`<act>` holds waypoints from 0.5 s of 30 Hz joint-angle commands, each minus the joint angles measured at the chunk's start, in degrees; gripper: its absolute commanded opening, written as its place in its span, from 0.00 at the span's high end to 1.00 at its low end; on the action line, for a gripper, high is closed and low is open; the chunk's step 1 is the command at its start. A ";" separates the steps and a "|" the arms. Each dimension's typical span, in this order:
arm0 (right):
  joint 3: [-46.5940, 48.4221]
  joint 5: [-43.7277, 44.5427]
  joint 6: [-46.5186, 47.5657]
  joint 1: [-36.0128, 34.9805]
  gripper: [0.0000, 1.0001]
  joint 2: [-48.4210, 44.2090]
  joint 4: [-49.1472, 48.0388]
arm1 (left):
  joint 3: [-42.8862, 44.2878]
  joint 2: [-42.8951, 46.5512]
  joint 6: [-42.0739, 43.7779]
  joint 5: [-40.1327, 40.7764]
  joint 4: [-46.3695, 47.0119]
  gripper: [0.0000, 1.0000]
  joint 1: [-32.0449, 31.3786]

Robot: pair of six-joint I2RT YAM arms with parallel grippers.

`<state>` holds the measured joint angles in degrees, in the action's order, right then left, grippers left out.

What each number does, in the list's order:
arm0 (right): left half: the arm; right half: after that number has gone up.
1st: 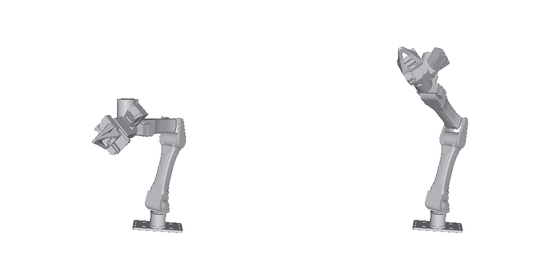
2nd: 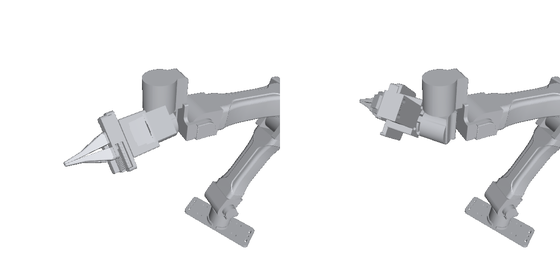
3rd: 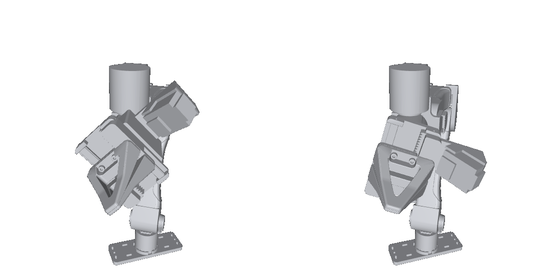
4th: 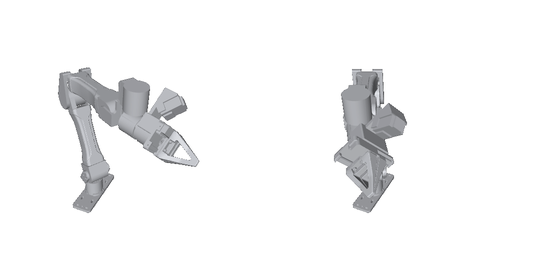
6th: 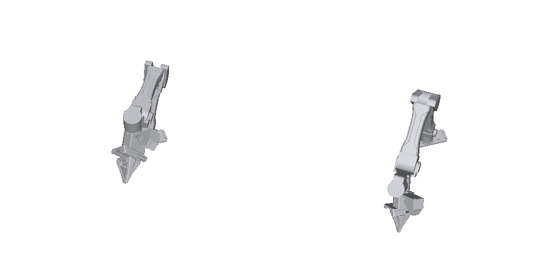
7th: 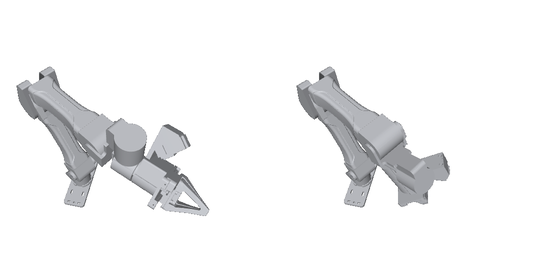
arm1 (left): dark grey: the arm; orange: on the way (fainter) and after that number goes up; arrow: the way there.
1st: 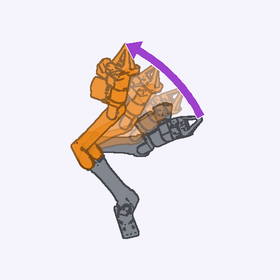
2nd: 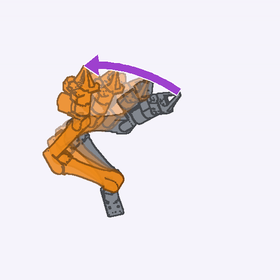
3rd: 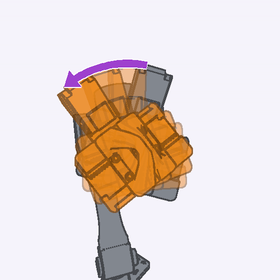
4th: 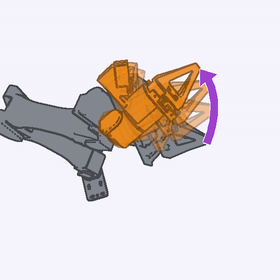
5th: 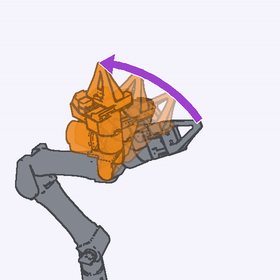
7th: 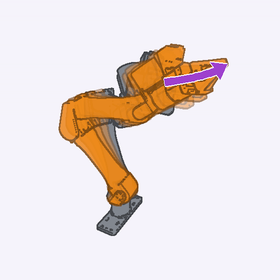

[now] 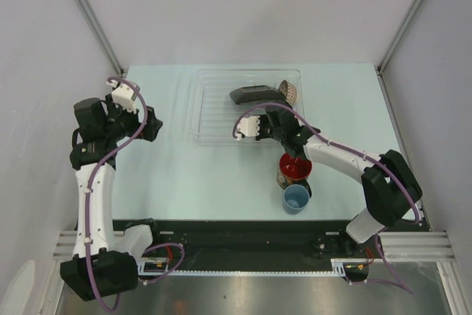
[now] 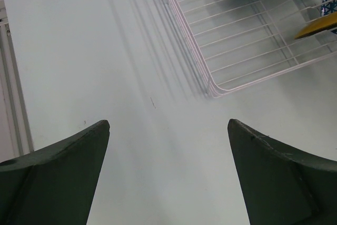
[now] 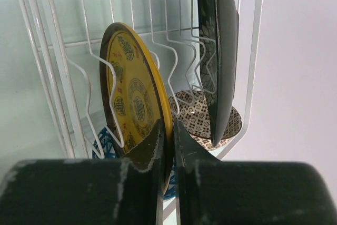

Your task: Load the mixed dishes into the dish rack

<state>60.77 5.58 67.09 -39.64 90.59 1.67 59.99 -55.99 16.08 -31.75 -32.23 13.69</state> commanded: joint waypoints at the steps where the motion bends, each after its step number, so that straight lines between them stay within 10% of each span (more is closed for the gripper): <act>1: 0.40 1.09 -3.63 -0.44 0.88 -0.32 -3.52 | -0.04 1.14 0.36 -1.39 1.38 0.00 0.63; 15: 0.40 7.15 -9.42 -2.99 0.55 -6.20 1.49 | 0.39 3.60 1.32 -1.91 0.94 0.00 0.63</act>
<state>60.75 9.85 60.73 -41.54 89.41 3.03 59.99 -53.84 16.45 -31.81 -32.25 13.69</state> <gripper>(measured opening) 0.418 0.996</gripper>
